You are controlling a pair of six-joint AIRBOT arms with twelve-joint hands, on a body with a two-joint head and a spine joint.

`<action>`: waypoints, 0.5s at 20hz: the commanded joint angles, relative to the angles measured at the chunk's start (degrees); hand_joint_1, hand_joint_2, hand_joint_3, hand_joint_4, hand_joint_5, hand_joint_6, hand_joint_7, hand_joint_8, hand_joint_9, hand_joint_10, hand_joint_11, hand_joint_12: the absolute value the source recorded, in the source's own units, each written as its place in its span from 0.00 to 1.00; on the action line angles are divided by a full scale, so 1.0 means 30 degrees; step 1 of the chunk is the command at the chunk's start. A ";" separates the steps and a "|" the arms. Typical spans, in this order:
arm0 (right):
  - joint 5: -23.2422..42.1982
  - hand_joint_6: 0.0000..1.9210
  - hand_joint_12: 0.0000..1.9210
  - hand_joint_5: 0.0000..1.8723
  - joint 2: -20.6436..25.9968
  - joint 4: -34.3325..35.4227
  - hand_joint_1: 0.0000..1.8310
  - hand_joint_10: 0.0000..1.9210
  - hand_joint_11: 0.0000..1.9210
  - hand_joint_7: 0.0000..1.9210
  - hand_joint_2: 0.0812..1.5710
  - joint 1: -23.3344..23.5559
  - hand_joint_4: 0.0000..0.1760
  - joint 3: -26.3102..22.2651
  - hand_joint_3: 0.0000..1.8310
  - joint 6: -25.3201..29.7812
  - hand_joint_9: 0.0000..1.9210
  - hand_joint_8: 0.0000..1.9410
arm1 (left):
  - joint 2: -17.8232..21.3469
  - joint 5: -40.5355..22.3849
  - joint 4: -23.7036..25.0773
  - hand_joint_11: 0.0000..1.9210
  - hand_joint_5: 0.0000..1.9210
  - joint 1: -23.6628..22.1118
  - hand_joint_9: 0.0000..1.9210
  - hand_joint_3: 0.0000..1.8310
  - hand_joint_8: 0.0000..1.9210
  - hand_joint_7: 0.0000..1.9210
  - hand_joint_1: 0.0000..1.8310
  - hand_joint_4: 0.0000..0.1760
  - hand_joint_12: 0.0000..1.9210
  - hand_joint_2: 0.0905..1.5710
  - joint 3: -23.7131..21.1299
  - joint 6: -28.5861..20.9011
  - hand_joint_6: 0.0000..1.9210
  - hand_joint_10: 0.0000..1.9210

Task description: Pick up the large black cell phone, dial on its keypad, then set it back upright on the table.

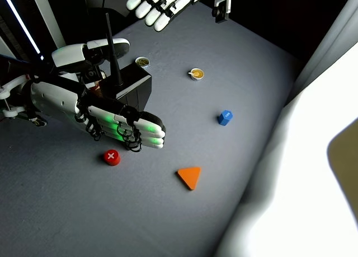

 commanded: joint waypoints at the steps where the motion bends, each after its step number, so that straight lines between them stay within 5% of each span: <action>1: 0.1835 0.00 0.00 0.00 0.0070 -0.1228 0.57 0.00 0.00 0.00 0.59 -0.0008 0.00 0.0007 0.00 0.0194 0.00 0.00 | 0.0132 -0.1408 -0.1863 0.00 0.05 -0.0391 0.03 0.00 0.00 0.05 0.14 0.00 0.07 0.69 -0.0060 -0.0143 0.00 0.00; 10: 0.1623 0.00 0.00 0.00 -0.0457 -0.1238 0.57 0.00 0.00 0.00 0.58 0.0250 0.00 0.0198 0.00 0.0194 0.00 0.00 | 0.0124 -0.1377 -0.1896 0.00 0.09 -0.0393 0.06 0.00 0.00 0.08 0.18 0.00 0.14 0.67 -0.0065 -0.0192 0.00 0.00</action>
